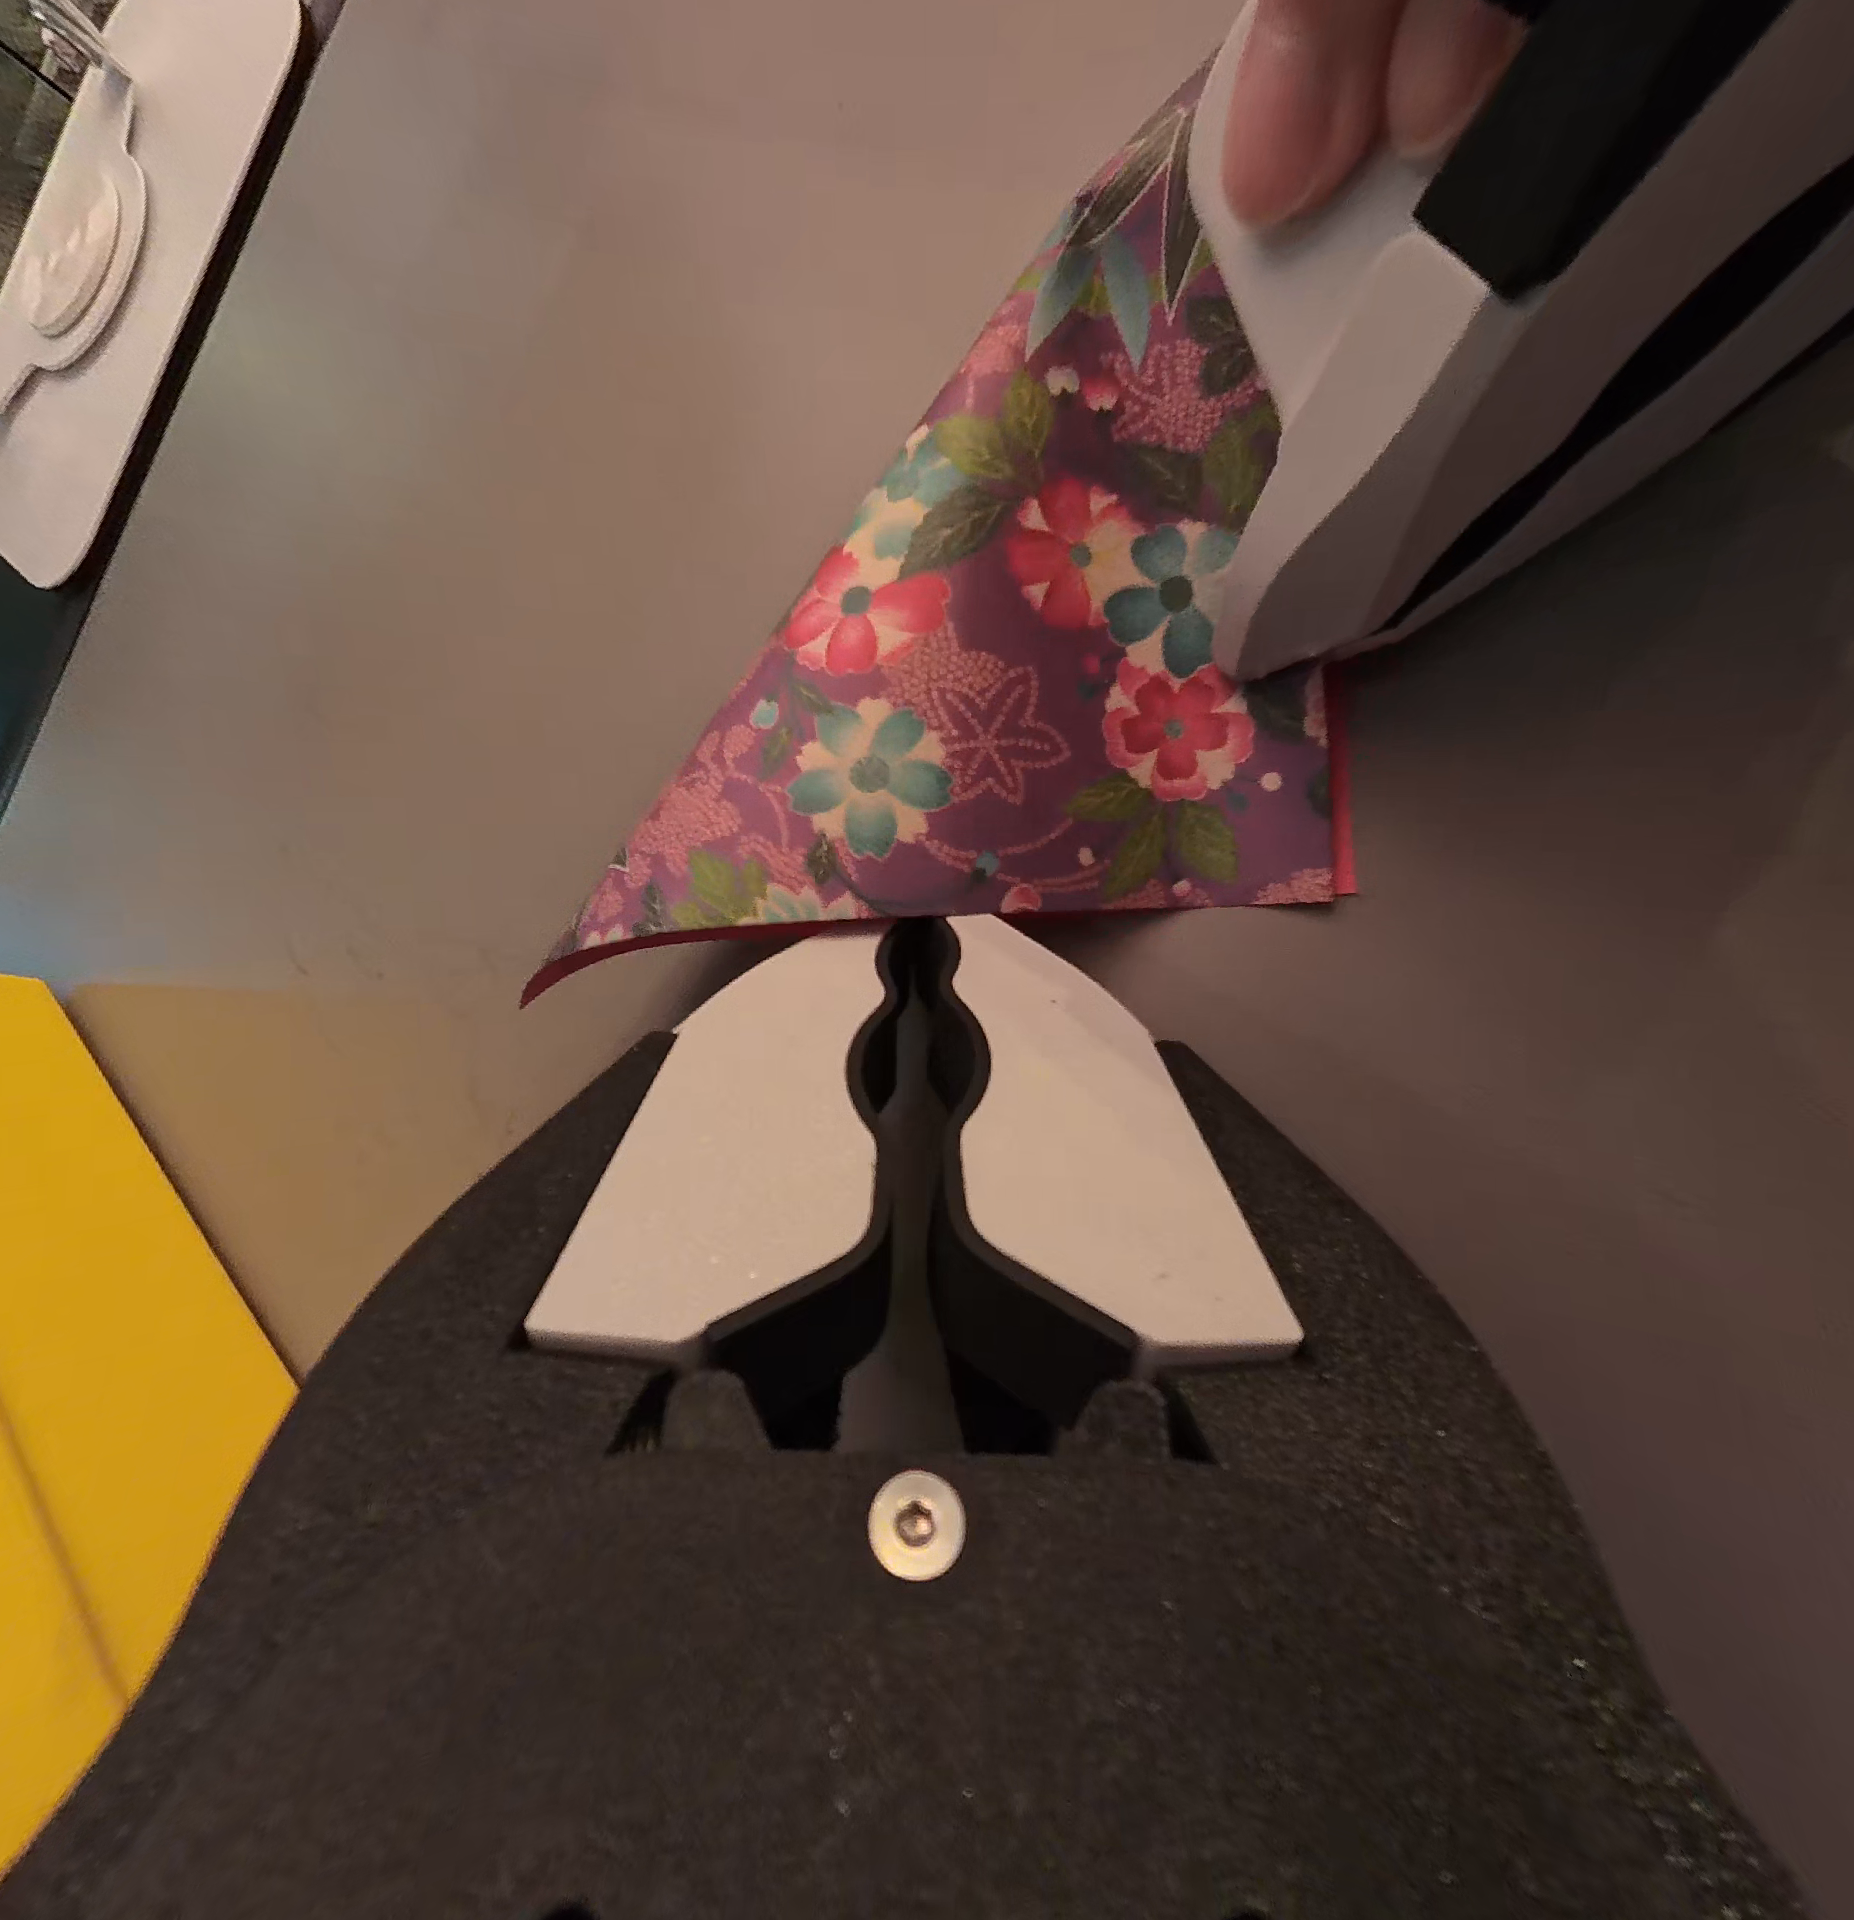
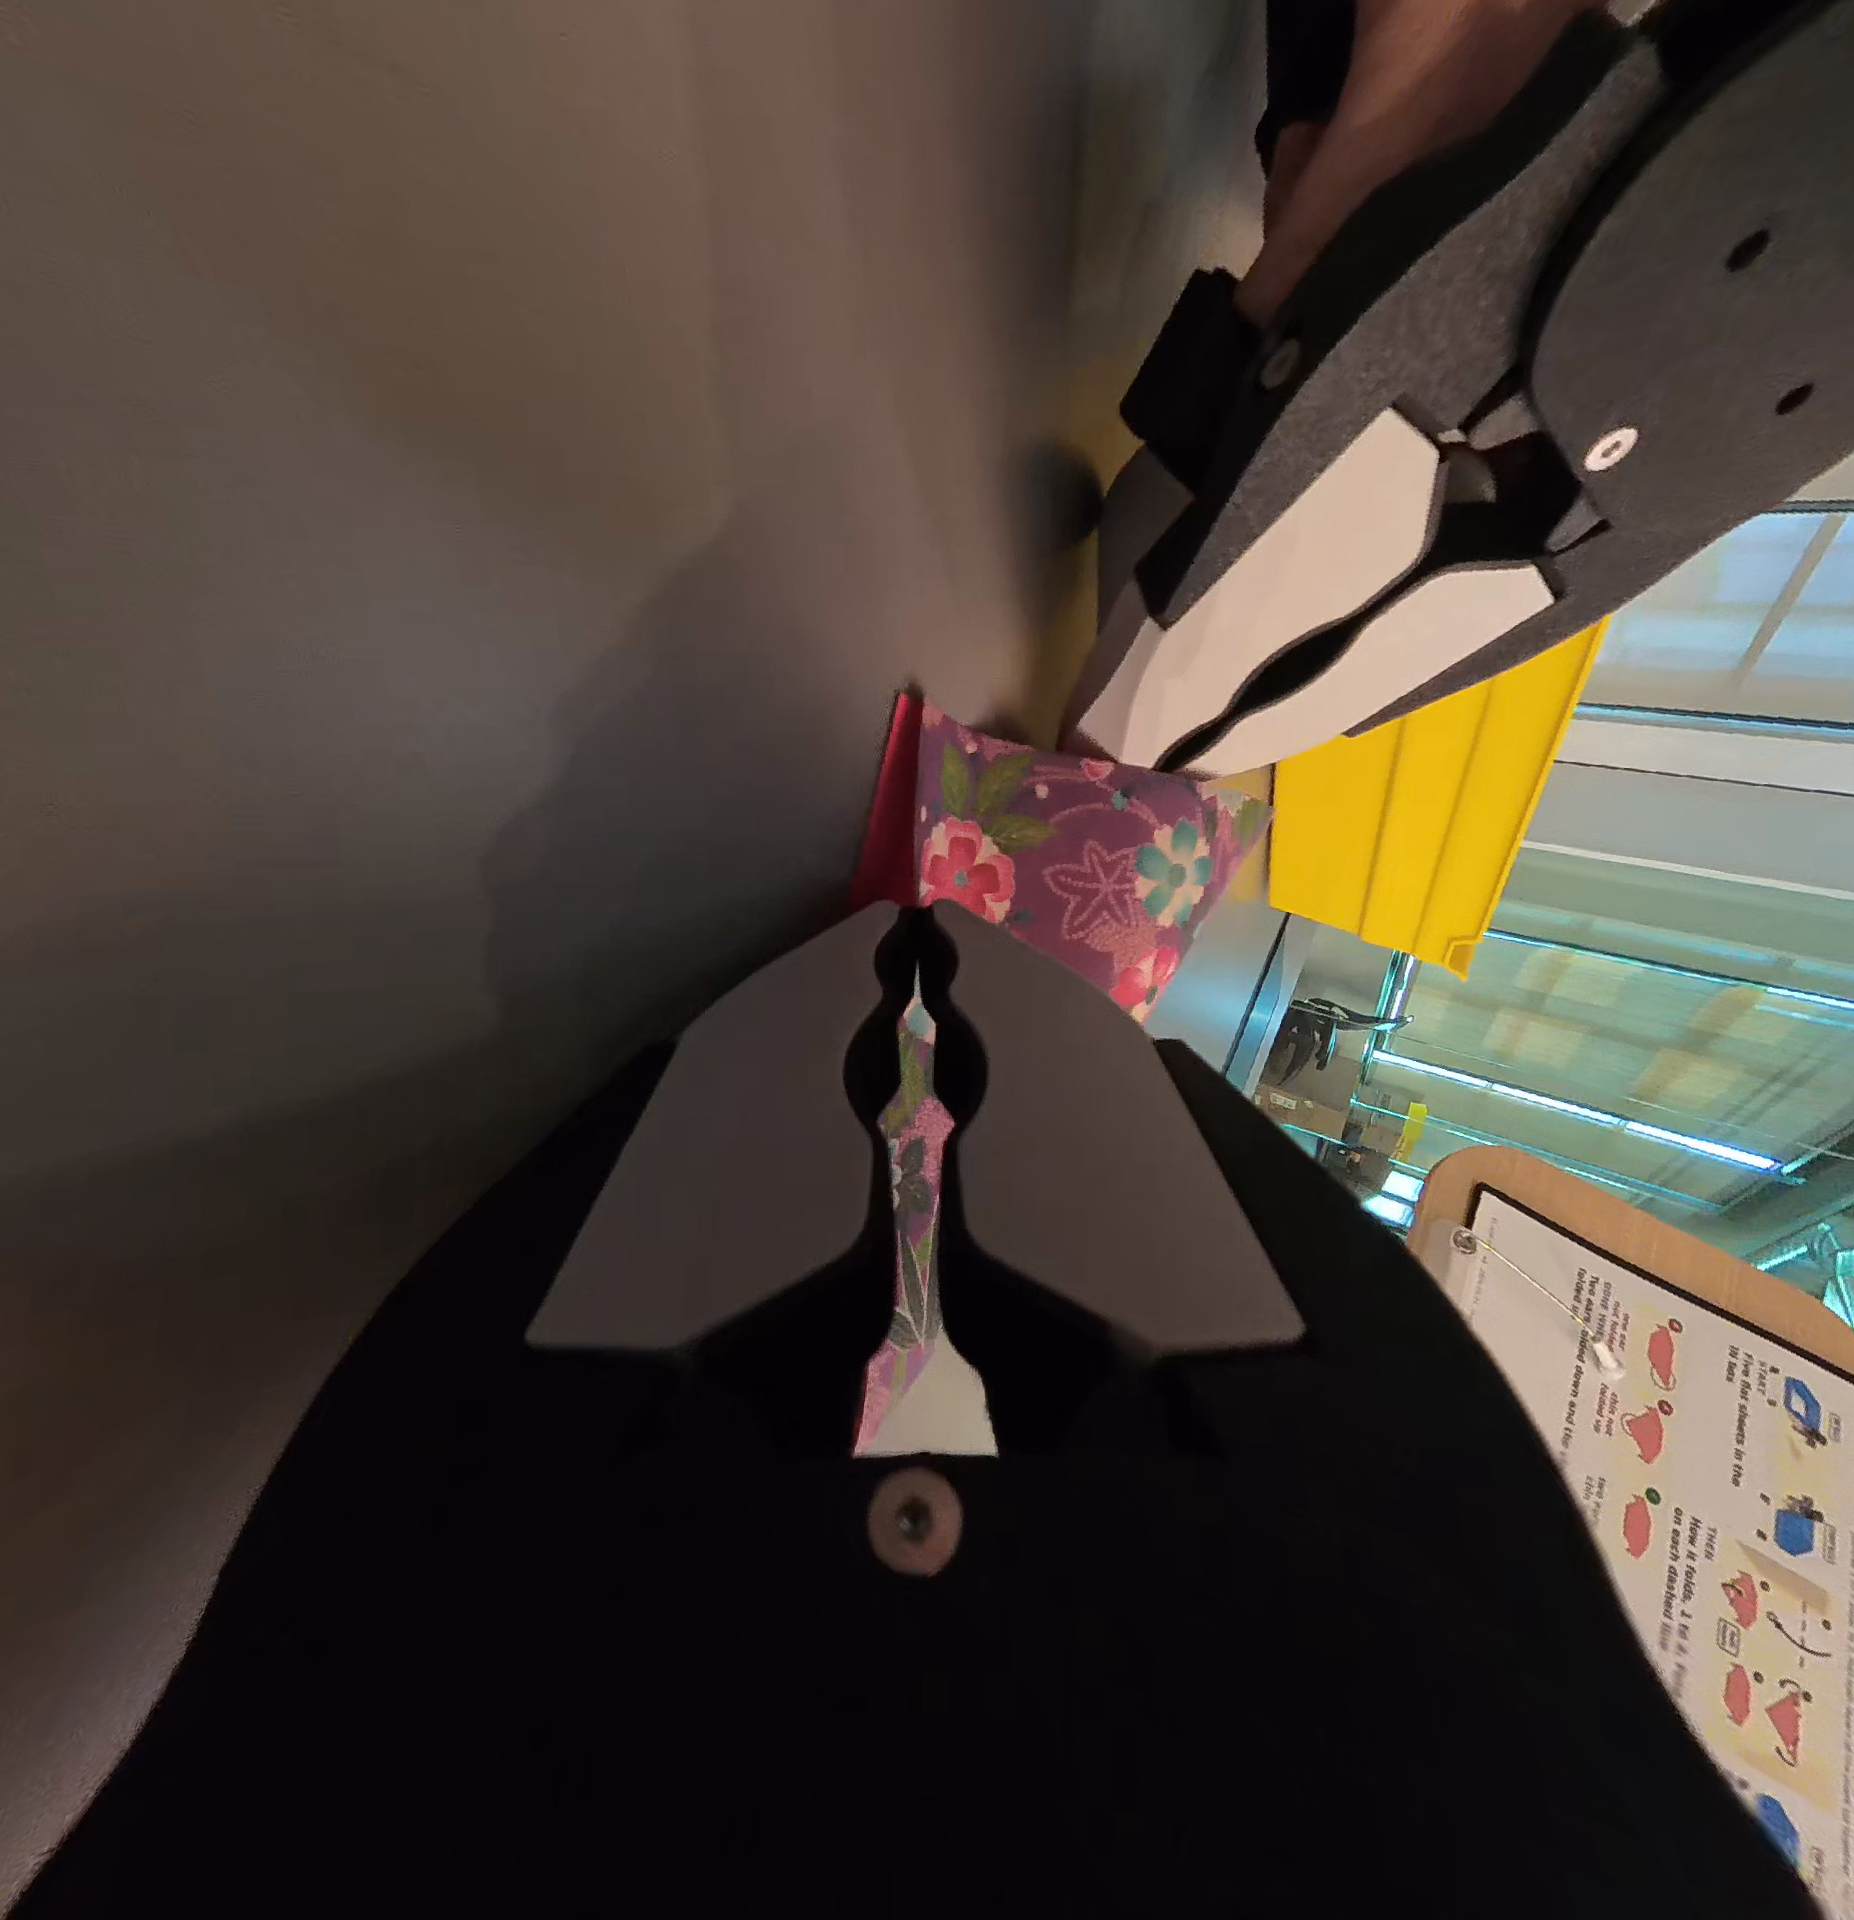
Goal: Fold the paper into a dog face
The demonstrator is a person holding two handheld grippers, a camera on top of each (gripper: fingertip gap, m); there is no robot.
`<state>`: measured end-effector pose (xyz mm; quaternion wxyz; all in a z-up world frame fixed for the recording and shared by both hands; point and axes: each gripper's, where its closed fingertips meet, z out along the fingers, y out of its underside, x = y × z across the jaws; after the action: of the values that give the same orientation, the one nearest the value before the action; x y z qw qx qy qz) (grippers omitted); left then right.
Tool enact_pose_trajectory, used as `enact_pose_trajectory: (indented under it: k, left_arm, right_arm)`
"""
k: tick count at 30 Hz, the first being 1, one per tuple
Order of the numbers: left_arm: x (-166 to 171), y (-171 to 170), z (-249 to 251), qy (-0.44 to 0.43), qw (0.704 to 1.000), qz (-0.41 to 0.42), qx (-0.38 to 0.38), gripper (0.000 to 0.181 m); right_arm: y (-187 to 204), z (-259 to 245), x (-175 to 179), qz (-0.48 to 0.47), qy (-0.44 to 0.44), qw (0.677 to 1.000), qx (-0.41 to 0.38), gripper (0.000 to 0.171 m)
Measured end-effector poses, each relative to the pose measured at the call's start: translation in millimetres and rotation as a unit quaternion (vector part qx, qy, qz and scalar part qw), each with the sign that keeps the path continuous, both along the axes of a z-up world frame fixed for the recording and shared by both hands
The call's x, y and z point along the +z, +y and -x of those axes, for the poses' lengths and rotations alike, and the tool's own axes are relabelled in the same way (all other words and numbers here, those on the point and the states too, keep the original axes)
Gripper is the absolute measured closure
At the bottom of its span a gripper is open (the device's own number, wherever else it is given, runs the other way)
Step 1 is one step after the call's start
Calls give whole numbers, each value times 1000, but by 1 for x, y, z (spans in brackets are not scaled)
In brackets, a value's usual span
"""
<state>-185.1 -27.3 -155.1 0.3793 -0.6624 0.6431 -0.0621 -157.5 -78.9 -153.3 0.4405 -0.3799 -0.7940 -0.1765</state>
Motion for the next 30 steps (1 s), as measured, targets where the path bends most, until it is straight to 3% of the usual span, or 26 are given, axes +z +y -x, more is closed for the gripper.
enact_pose_trajectory:
  k: [30]
  left_arm:
    - [0, 2, -1, 12, 999, -32, -9, 181]
  right_arm:
    - [4, -1, 0, 13, -10, 1000, -8, 170]
